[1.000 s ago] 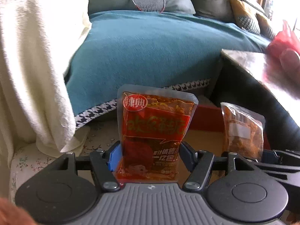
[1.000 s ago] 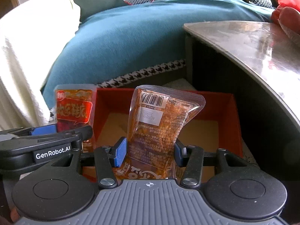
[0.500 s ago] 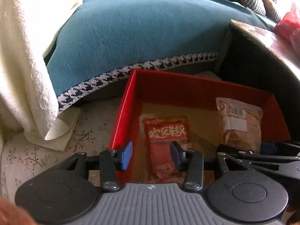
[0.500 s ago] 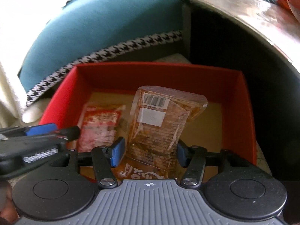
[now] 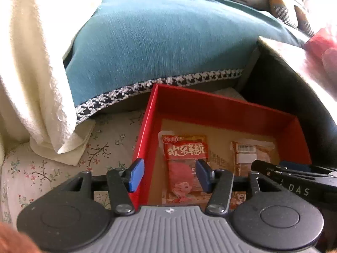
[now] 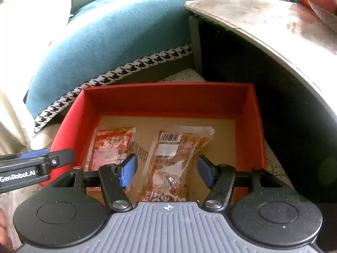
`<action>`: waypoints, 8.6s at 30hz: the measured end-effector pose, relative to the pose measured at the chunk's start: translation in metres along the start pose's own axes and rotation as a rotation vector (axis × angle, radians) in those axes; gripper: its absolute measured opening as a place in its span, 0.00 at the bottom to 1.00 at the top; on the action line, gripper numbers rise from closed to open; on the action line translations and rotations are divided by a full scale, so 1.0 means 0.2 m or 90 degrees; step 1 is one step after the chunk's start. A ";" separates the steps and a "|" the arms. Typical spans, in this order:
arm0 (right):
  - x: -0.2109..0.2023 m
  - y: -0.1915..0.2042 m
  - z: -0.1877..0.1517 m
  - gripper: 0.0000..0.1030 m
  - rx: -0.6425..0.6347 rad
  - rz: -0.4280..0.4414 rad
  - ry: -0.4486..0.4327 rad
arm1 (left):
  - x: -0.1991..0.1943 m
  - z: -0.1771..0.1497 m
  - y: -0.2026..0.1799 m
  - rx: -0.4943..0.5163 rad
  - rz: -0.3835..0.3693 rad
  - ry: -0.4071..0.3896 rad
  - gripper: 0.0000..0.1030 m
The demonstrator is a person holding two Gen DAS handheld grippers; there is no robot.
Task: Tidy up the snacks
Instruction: 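Lower both packets into the red box and open both grippers, then move both grippers back toward the remaining snacks beside the box, then grasp the foil-wrapped brown snack with the left gripper while the right gripper grasps the red-and-white packet, then lift the held snacks from the cloth with both grippers, then carry both held snacks over the red box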
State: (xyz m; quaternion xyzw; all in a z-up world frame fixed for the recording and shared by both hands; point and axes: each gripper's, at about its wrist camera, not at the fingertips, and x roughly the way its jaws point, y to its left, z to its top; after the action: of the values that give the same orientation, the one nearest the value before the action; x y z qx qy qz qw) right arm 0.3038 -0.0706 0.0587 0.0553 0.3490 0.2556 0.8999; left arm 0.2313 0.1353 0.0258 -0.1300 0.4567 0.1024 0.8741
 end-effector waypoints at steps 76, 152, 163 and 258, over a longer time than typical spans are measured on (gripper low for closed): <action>-0.30 0.07 -0.41 0.84 -0.062 0.054 0.122 | -0.22 -0.54 0.25 -0.080 -0.024 0.135 0.32; -0.24 0.32 -0.54 0.54 -0.127 0.139 0.183 | -0.27 -0.54 0.25 -0.022 0.003 0.104 0.21; -0.34 0.31 -0.51 0.52 -0.105 0.185 0.153 | -0.30 -0.55 0.29 -0.040 -0.011 0.098 0.21; -0.51 -0.02 -0.43 0.53 -0.036 0.218 0.094 | -0.20 -0.62 -0.03 0.122 0.065 0.099 0.32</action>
State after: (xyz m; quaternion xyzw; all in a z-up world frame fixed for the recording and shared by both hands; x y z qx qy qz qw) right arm 0.1846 -0.1312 0.0539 0.0695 0.3919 0.4181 0.8166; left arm 0.1137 0.0880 -0.0082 -0.0300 0.5367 0.0920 0.8382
